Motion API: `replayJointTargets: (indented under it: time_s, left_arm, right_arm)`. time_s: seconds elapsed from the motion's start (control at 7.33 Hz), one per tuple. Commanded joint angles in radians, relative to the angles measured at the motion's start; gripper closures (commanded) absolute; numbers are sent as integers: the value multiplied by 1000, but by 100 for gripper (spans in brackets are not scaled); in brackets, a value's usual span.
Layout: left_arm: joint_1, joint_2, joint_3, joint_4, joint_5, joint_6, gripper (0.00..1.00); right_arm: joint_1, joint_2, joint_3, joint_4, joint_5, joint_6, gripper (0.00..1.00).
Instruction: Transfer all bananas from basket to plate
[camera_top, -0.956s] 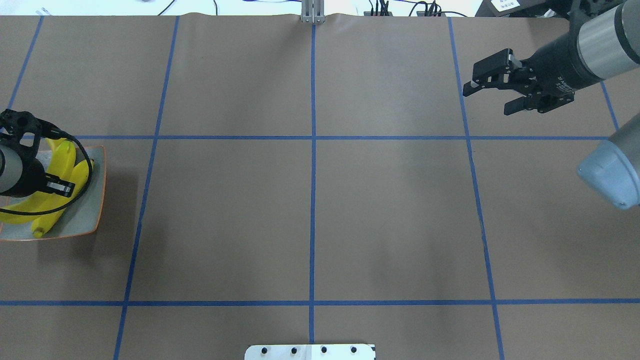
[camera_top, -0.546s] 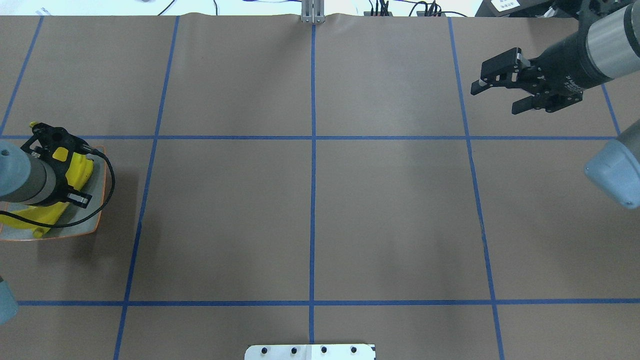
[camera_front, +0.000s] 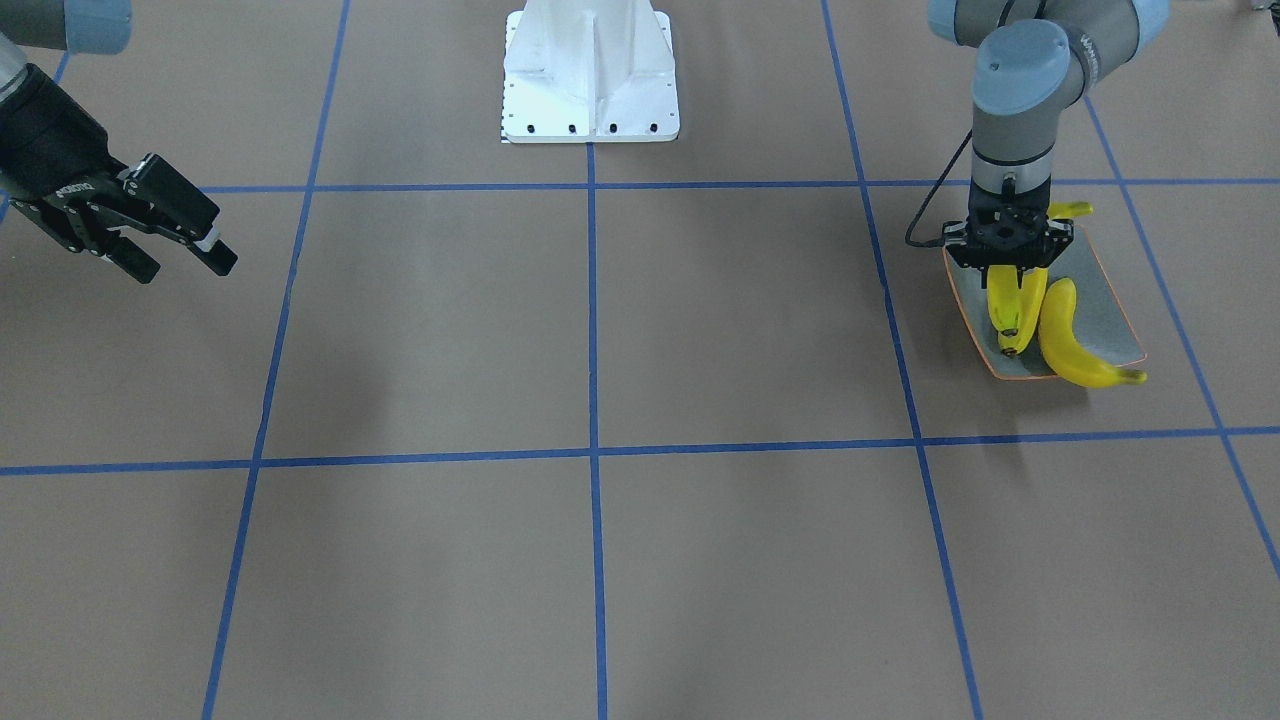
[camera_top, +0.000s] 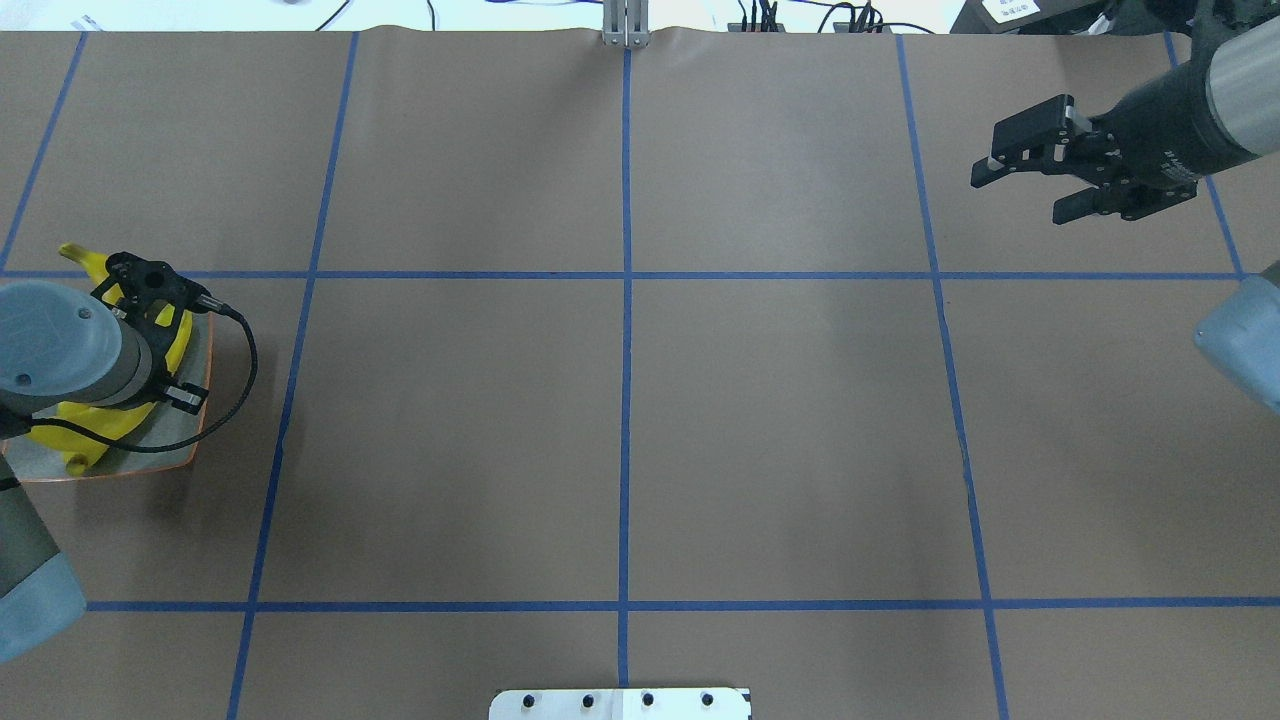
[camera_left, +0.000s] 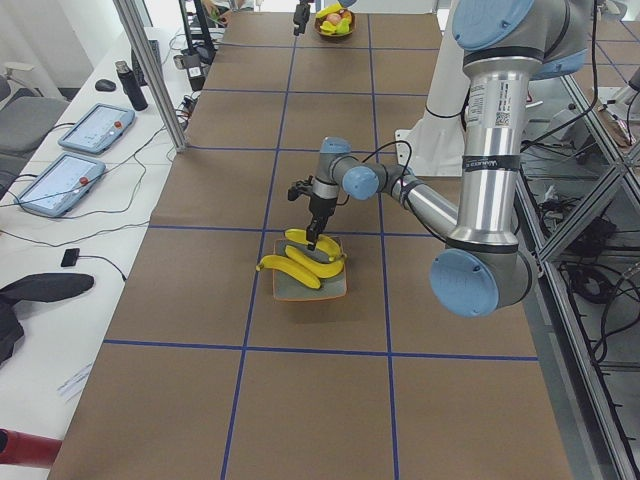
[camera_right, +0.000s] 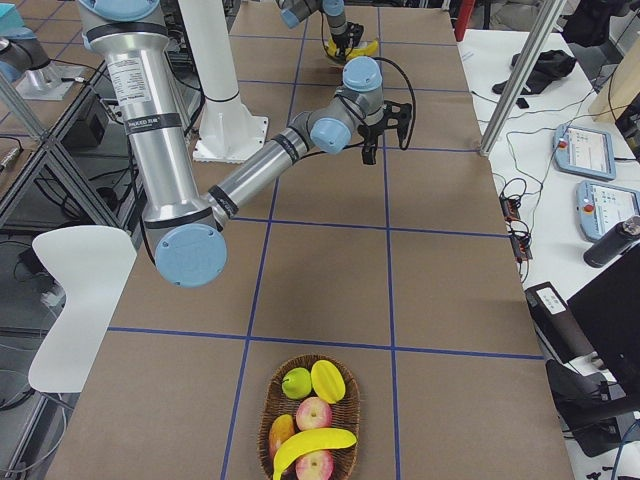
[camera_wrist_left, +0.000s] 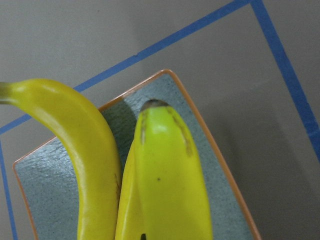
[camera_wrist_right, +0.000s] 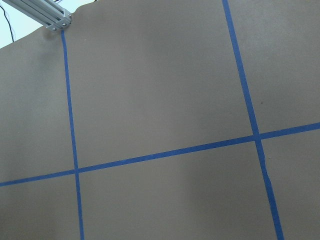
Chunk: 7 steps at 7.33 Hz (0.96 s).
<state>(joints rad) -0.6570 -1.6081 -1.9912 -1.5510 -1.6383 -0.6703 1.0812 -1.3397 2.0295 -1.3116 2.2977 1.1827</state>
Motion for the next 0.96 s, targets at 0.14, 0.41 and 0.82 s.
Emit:
replayJointTargets:
  time_s: [0.14,0.41,0.82]
  left_arm:
    - [5,-6,32,-1,11,1,63]
    - [8,-9,35,-1,11,1,19]
    - [7,-12,28,-1,8,20,1]
  right_arm:
    - [12,2,5,0,8,-1,0]
    - [20,5,5,0,11,-1,0]
    - [19,10,3,-2,9,-1,0]
